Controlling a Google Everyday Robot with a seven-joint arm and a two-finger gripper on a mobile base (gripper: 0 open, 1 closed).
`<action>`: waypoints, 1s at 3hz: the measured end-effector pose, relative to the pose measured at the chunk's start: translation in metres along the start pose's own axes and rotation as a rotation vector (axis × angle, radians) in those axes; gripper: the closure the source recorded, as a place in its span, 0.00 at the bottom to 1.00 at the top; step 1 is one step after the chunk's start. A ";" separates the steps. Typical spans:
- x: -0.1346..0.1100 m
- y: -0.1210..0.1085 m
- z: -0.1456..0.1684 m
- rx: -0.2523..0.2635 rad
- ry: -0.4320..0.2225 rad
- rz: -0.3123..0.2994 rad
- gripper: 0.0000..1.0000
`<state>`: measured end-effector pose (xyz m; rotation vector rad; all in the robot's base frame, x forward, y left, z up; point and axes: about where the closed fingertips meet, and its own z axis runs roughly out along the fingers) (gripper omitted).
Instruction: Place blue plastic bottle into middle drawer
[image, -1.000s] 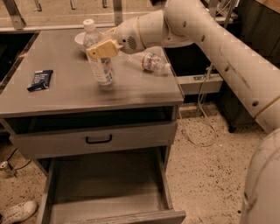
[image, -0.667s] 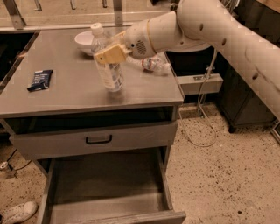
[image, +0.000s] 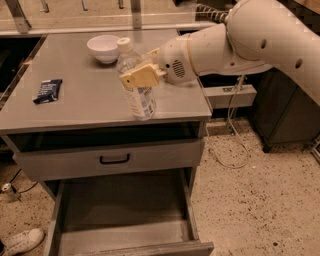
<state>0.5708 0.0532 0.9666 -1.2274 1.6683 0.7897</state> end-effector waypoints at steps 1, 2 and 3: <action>0.001 0.034 -0.023 0.028 0.007 0.034 1.00; 0.024 0.081 -0.039 0.043 0.007 0.106 1.00; 0.038 0.084 -0.050 0.060 0.010 0.148 1.00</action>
Offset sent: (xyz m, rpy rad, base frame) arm -0.1597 -0.0397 -0.0359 0.0721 0.1878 -0.1567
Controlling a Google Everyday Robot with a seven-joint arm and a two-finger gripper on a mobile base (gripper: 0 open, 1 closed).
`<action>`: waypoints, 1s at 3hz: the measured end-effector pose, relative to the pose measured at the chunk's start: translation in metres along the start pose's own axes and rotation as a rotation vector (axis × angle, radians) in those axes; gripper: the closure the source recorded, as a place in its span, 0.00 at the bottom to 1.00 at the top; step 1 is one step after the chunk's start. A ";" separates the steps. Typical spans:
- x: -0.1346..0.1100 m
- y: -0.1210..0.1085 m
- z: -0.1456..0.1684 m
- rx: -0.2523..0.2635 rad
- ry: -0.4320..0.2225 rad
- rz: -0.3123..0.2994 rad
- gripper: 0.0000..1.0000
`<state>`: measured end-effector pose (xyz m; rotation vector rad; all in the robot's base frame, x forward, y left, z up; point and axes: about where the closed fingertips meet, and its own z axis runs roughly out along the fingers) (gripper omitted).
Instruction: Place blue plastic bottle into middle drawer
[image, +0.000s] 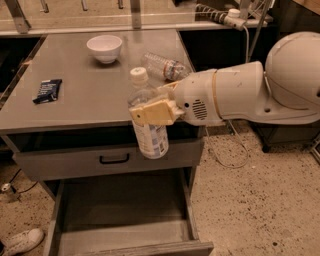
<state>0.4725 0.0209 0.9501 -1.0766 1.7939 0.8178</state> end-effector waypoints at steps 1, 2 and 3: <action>0.000 0.000 0.000 0.000 0.000 0.000 1.00; 0.021 0.013 0.006 0.000 0.003 0.052 1.00; 0.059 0.040 0.021 0.030 -0.001 0.140 1.00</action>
Offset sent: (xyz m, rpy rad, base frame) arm -0.0378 0.0045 -0.0589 0.0492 0.1315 -0.0650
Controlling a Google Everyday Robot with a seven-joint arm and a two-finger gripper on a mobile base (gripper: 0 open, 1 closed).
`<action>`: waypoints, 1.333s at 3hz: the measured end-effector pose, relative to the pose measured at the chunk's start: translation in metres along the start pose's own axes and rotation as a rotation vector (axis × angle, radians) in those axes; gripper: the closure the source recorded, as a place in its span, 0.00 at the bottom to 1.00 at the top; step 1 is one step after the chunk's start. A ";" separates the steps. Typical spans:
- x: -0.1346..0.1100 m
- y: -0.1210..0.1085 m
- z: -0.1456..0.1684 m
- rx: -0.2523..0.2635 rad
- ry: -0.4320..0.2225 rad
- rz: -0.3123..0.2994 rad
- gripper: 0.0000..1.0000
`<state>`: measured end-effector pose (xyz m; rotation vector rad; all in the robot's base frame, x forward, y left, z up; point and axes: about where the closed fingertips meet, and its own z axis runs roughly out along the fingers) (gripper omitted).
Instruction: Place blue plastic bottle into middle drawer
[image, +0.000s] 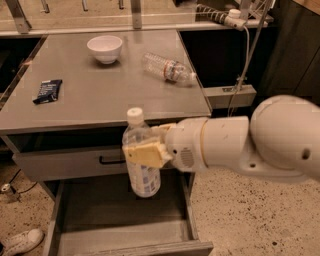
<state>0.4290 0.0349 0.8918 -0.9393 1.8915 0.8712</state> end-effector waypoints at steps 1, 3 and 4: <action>0.058 0.014 0.026 -0.001 0.034 0.092 1.00; 0.070 0.013 0.042 0.019 -0.003 0.097 1.00; 0.100 0.014 0.074 0.028 -0.080 0.107 1.00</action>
Offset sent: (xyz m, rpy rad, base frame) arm -0.0182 0.0094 -0.0487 0.0130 0.0783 -0.0289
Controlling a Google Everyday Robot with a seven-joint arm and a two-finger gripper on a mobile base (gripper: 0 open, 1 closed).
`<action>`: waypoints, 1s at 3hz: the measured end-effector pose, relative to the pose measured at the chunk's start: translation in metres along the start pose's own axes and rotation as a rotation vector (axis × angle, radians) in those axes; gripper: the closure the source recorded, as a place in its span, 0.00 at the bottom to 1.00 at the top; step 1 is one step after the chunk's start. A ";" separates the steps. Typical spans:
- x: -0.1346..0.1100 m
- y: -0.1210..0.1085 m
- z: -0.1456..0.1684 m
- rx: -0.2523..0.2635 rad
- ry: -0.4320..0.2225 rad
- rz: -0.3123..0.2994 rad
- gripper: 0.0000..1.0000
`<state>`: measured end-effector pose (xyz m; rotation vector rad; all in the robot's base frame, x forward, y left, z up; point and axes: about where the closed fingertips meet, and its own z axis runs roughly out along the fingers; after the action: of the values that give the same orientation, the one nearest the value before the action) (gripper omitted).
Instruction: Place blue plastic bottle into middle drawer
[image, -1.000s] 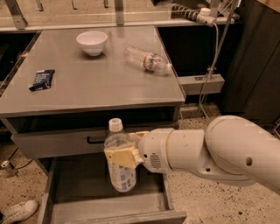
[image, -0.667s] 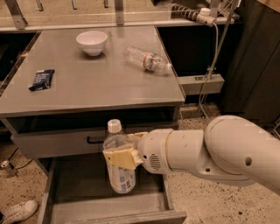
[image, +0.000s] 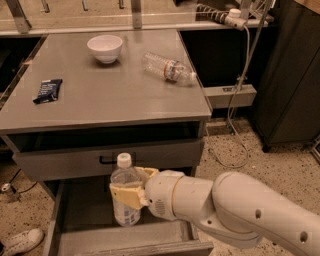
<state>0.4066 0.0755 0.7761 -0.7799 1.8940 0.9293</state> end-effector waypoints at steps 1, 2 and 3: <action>0.022 -0.013 0.022 0.029 -0.066 0.009 1.00; 0.044 -0.029 0.044 0.062 -0.103 0.038 1.00; 0.056 -0.046 0.049 0.095 -0.119 0.089 1.00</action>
Offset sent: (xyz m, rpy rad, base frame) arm 0.0446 0.0250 -0.1167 0.1121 -0.0174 -0.1799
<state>0.4404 0.0838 0.6955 -0.5751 1.8659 0.9127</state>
